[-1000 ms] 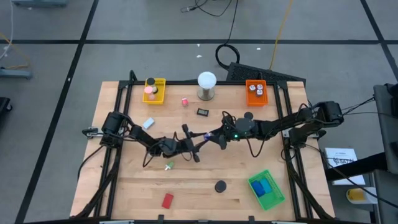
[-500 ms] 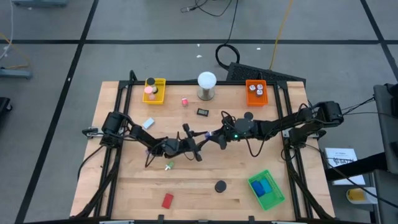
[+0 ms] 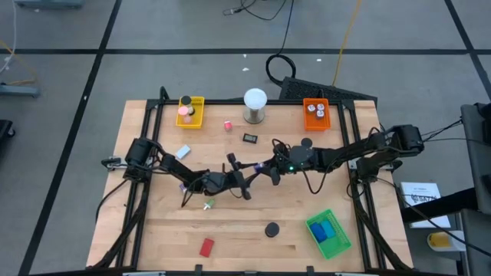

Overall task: Pick & Place Office items
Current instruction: Put the top violet charger adaptor into the orange bin

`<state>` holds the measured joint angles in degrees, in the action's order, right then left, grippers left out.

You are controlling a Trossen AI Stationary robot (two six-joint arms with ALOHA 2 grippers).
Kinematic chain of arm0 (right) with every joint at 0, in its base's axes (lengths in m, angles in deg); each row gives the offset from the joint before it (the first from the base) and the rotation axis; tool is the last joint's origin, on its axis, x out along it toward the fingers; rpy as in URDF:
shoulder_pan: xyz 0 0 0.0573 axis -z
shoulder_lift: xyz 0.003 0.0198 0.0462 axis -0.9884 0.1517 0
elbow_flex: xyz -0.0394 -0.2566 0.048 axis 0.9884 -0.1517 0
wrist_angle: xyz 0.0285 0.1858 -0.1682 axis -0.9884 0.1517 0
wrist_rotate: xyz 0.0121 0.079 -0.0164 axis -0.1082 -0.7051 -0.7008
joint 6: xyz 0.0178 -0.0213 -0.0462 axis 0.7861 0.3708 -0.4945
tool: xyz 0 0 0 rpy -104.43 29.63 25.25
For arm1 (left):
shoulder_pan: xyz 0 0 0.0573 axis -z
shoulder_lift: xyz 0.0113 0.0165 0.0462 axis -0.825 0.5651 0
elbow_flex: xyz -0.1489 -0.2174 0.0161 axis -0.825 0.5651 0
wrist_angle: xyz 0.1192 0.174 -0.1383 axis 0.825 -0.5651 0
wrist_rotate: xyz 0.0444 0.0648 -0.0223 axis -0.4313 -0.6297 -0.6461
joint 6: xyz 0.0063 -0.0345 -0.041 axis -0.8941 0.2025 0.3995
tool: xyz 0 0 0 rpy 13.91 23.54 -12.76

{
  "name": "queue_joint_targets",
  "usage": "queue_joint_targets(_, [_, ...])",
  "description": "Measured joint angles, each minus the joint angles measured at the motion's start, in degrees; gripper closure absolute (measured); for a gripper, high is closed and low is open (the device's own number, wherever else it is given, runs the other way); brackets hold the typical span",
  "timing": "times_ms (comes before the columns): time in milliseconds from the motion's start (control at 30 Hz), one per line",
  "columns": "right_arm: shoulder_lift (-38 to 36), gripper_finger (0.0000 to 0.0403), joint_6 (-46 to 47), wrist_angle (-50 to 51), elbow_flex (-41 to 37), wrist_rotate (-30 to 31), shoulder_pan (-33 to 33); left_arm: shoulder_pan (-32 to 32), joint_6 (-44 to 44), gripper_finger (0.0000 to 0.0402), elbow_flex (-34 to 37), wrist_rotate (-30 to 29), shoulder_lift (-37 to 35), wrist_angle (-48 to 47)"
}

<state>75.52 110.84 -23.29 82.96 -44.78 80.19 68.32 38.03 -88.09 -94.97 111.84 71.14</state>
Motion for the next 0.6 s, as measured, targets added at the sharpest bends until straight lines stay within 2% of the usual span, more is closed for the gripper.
queue_joint_targets(133, [-2.05,0.0262,-3.2,3.81,0.0,-0.37,0.59,0.44,3.46,0.0198,0.07,-0.03,-2.72,-5.96])
queue_joint_targets(233, [-4.69,0.0262,-5.28,8.08,0.0,-0.13,1.74,0.48,7.01,0.0165,0.05,-0.01,-6.9,-13.96])
queue_joint_targets(367, [-10.85,0.0262,-9.91,18.15,0.0,-0.19,4.27,0.48,9.14,0.0137,0.28,0.1,-12.25,-23.8])
queue_joint_targets(500, [-19.09,0.0262,-17.33,30.83,0.45,0.5,8.51,-0.15,11.3,0.015,2.22,4.63,-13.94,-25.69])
queue_joint_targets(600, [-24.19,0.0262,-22.08,42.93,4.02,4.57,12.73,-0.91,13.26,0.0182,3.77,7.96,-13.82,-25.04])
